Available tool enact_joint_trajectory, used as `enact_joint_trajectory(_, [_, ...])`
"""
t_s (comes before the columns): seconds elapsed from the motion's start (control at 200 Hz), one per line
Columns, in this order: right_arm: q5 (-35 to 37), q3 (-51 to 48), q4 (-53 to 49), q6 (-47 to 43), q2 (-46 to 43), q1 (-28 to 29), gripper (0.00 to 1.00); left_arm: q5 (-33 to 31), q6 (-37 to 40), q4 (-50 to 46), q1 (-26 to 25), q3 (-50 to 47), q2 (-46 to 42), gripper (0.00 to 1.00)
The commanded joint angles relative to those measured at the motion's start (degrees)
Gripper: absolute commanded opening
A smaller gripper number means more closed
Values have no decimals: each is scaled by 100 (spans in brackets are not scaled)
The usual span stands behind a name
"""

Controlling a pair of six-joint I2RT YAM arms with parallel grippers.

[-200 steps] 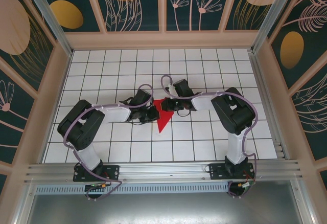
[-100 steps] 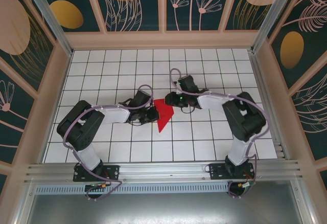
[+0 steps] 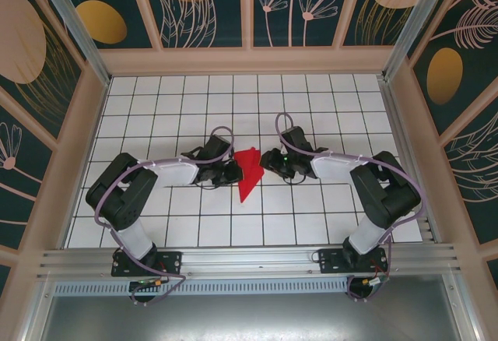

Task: Fold a paper plane with a square sheet of paper (pick it up from the middle)
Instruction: Fourth fold the wing at the center of the table.

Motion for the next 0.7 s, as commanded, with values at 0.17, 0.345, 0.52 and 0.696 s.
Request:
enact_joint_trajectory(0.17, [6, -89, 352, 306, 84, 78, 48, -583, 398, -700, 14, 616, -172, 16])
enact_joint_trajectory(0.345, [-82, -134, 477, 374, 190, 113, 49, -793, 479, -822, 41, 695, 121, 16])
enact_joint_trajectory(0.52, [-68, -132, 481, 388, 295, 124, 50, -880, 562, -859, 48, 701, 276, 15])
enact_joint_trajectory(0.696, [-193, -150, 627, 423, 380, 153, 49, -763, 604, -771, 50, 669, 466, 14])
